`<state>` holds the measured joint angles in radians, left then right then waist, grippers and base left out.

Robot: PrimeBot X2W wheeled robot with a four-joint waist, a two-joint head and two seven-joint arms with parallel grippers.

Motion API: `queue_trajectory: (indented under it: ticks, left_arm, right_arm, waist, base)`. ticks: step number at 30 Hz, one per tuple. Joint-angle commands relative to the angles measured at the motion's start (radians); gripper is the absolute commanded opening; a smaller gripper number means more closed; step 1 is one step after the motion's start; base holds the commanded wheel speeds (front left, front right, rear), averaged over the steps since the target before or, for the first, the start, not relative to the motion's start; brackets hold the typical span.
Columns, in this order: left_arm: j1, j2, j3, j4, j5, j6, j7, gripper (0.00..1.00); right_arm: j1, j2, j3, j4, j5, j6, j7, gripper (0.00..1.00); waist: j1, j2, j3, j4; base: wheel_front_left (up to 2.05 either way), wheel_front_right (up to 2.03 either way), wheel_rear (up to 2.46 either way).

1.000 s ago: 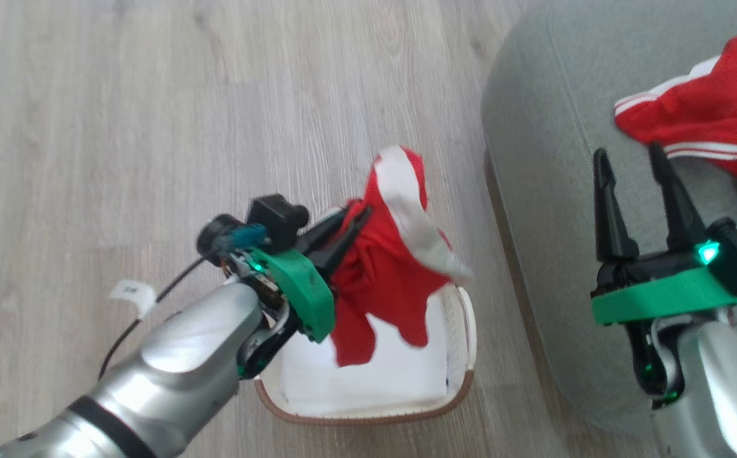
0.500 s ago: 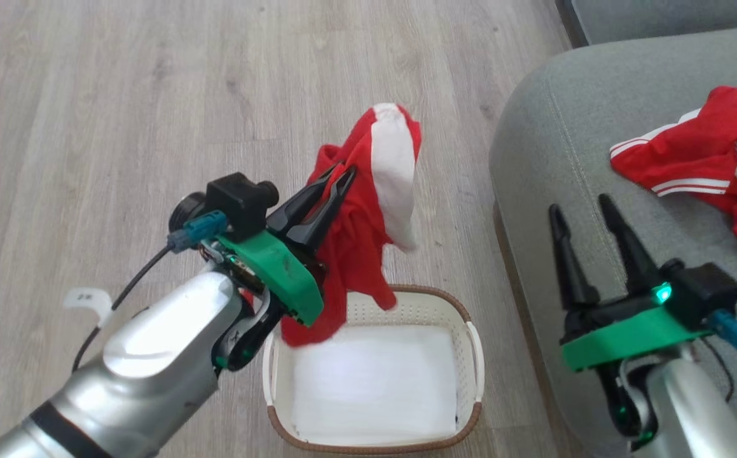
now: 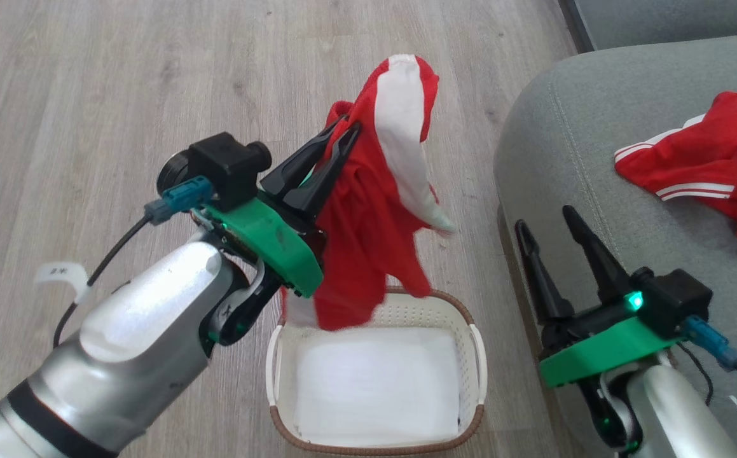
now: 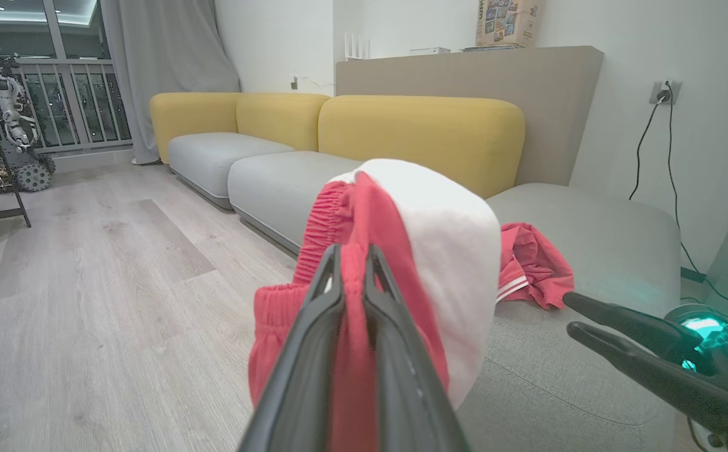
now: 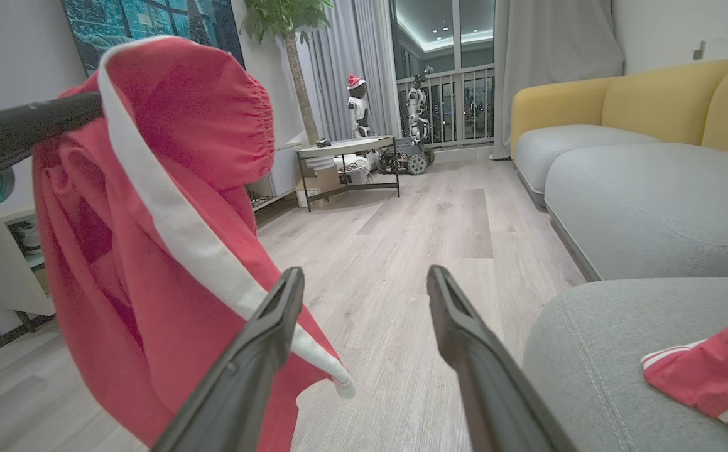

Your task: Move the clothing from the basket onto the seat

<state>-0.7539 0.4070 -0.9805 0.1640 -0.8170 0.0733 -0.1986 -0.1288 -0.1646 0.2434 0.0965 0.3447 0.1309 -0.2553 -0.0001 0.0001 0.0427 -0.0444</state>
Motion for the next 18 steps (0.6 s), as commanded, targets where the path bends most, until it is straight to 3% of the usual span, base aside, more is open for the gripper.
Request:
queue_trajectory:
  ticks: [1, 18]
  left_arm:
    - [-0.063, 0.033, 0.055, -0.028, 0.002, 0.01, 0.001, 0.0]
    - [-0.074, 0.018, 0.032, -0.024, 0.006, 0.005, 0.01, 0.0]
  right_arm:
    - [-0.024, -0.016, 0.029, -0.042, 0.011, 0.0, -0.006, 1.0]
    - [-0.201, -0.045, 0.29, 0.015, 0.076, 0.0, 0.007, 1.0]
  waist:
    - [0.0001, -0.0001, 0.0, -0.001]
    - [0.0001, -0.0001, -0.005, 0.016]
  base:
    - [0.0, 0.0, 0.0]
    - [0.0, 0.0, 0.0]
